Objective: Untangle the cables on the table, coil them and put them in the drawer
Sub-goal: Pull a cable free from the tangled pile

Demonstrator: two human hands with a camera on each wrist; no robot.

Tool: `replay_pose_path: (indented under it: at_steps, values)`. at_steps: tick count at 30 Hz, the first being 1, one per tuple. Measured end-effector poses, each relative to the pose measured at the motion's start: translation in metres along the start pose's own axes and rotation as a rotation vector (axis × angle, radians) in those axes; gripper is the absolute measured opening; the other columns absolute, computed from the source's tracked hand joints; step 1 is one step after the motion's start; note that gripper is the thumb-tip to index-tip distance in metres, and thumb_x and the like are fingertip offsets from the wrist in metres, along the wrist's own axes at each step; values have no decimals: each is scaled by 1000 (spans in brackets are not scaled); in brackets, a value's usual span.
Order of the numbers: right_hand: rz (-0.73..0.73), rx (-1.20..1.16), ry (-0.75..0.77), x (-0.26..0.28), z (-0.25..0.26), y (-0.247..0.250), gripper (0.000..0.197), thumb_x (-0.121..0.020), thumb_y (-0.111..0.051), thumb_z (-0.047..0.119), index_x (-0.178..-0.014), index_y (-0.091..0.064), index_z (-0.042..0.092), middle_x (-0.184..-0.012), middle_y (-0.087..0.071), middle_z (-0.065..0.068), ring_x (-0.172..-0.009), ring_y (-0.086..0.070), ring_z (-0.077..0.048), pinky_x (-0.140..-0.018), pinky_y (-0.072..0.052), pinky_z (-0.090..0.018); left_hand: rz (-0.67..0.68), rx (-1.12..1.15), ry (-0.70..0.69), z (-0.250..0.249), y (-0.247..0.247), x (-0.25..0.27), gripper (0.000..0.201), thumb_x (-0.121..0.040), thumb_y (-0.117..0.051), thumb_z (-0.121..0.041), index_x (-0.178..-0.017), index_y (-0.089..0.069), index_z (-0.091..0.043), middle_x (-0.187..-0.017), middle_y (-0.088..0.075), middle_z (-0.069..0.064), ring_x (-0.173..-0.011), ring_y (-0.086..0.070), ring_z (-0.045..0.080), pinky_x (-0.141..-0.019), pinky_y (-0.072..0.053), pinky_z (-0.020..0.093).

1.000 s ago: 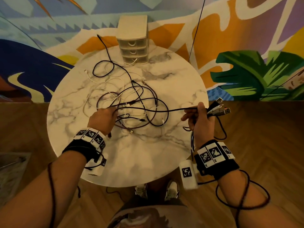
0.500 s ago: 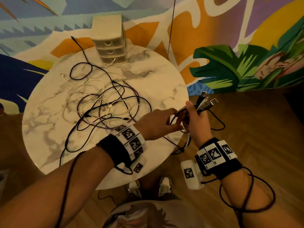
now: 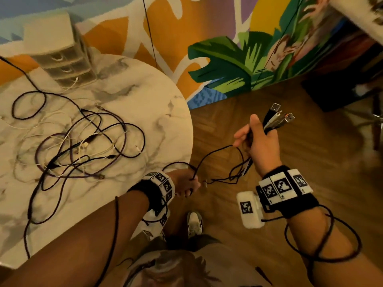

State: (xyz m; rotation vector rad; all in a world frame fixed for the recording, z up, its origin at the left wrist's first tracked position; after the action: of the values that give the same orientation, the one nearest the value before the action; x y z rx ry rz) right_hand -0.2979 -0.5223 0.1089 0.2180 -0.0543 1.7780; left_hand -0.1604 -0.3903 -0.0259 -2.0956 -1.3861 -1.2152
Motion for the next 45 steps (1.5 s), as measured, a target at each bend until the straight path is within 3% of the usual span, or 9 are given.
replay_pose_path:
  at_steps: [7,15,19,24,27,30,34,40,45]
  values:
    - [8,-22,-7,0,-3,7,57,-101,-37,38,-58,-62,11,-50,-58,-10,-38,-38,-10,-38,-29,-16,-83,171,-244,-45,-1,5,28,-97,-48,-14,-70,-51,-13,-60,-52,0,-37,-47,-2,-41,-38,13]
    - [12,-17,-3,-2,-5,12,58,-101,-37,38,-57,-62,10,-46,-57,-6,-39,-40,-12,-40,-30,-17,-432,164,-598,-121,45,43,25,-95,-50,-30,-74,-60,-22,-65,-64,8,-56,-59,17,-55,-49,29]
    - [-2,-6,25,-6,0,18,57,-101,-37,39,-59,-63,11,-48,-57,-5,-40,-42,-10,-42,-32,-16,-362,242,-374,-79,22,11,24,-95,-52,-23,-74,-59,-15,-58,-58,1,-48,-52,14,-54,-44,30]
    - [23,-11,40,-8,8,21,57,-102,-34,36,-61,-61,7,-48,-57,-6,-36,-42,-5,-39,-32,-13,-136,-229,130,3,-15,-19,34,-94,-50,-37,-116,-53,-10,-98,-63,9,-71,-62,24,-58,-49,28]
    - [71,-4,46,-6,8,17,57,-102,-32,36,-61,-61,9,-51,-60,-8,-38,-42,-11,-40,-33,-17,-301,-251,-53,-34,1,-15,40,-90,-56,-36,-125,-49,-18,-120,-57,5,-99,-60,23,-82,-50,35]
    - [154,-27,54,-2,13,4,56,-103,-32,32,-61,-63,10,-65,-68,-8,-55,-59,-18,-55,-48,-23,-403,-154,-557,-115,13,16,48,-87,-63,-28,-131,-46,-22,-129,-49,-3,-114,-52,15,-94,-45,30]
    - [177,71,191,-4,30,-8,51,-103,-33,29,-72,-66,6,-94,-71,-7,-88,-66,-12,-83,-50,-30,-255,123,-833,-171,21,48,19,-89,-56,-4,-108,-56,-5,-99,-56,0,-89,-55,-2,-85,-45,19]
    - [402,-29,16,-1,24,-21,41,-101,-34,35,-99,-61,4,-77,-62,-1,-56,-60,-3,-48,-47,-18,-230,517,-713,-185,37,59,34,-93,-40,-4,-60,-47,-12,-48,-48,-7,-42,-45,6,-47,-39,23]
    - [594,310,-43,3,-52,-44,33,-90,-61,16,-61,-46,17,-46,-41,10,-41,-35,-5,-44,-28,-18,-373,535,-774,-185,74,76,48,-90,-42,-12,-45,-34,-25,-38,-29,-11,-33,-22,6,-37,-21,17]
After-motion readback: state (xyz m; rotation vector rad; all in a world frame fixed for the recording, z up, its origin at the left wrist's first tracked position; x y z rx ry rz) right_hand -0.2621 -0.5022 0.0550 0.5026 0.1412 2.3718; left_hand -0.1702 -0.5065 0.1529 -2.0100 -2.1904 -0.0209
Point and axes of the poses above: each hand's wrist, its own x-axis away from the middle knuckle, its own y-axis out of the back of the hand, z = x × y, the point moved 6 cm from there along -x, towards the middle knuckle
